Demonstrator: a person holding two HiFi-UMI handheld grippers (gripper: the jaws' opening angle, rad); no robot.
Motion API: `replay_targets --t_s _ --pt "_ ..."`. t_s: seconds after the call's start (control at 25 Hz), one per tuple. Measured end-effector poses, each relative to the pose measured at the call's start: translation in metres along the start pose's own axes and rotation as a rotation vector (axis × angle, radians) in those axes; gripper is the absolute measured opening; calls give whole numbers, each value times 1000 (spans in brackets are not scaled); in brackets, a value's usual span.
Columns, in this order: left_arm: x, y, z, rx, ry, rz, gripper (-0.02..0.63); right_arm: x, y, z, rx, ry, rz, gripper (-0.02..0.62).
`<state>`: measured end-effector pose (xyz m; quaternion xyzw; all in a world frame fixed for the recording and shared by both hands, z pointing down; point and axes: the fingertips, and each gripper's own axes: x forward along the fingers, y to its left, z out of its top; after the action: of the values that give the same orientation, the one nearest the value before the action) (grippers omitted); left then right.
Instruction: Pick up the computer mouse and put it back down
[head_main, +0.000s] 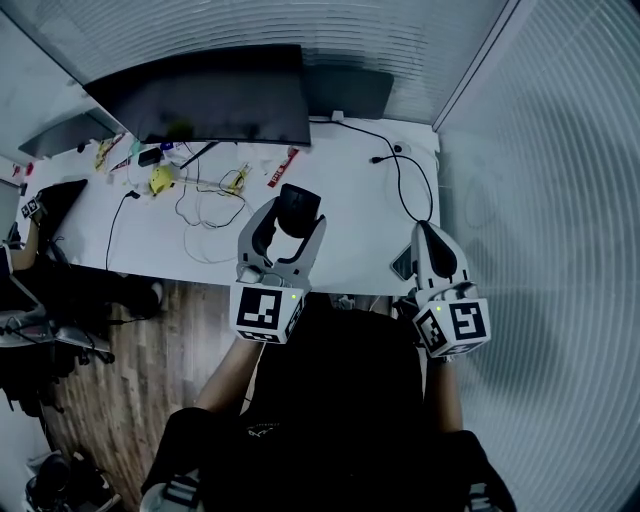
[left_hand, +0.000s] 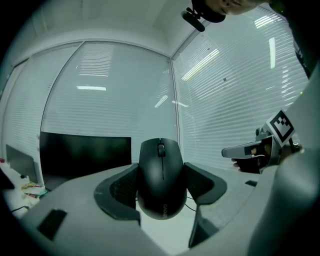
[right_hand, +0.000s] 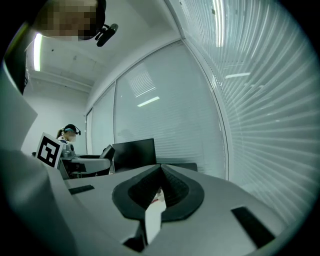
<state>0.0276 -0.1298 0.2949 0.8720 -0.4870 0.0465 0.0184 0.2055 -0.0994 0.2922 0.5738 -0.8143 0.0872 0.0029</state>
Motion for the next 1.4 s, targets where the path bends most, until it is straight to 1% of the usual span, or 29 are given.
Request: replay_targets --t_s 0.16,0.48,0.68,1.08,1.4 --pt "-2 -3 9 8 -24 2 285 -3 1 12 -15 -25 6 0" --pt "-4 -4 15 15 -33 4 285 -5 5 28 -31 -59 27 0" --pt "-5 -5 17 14 -44 14 285 -5 12 33 -59 -68 68 -2" --pt "-6 -10 10 -3 -25 7 284 -4 14 32 -54 -54 72 -2" --pt "-8 -13 7 9 -23 4 285 -6 16 32 -60 -61 83 -2"
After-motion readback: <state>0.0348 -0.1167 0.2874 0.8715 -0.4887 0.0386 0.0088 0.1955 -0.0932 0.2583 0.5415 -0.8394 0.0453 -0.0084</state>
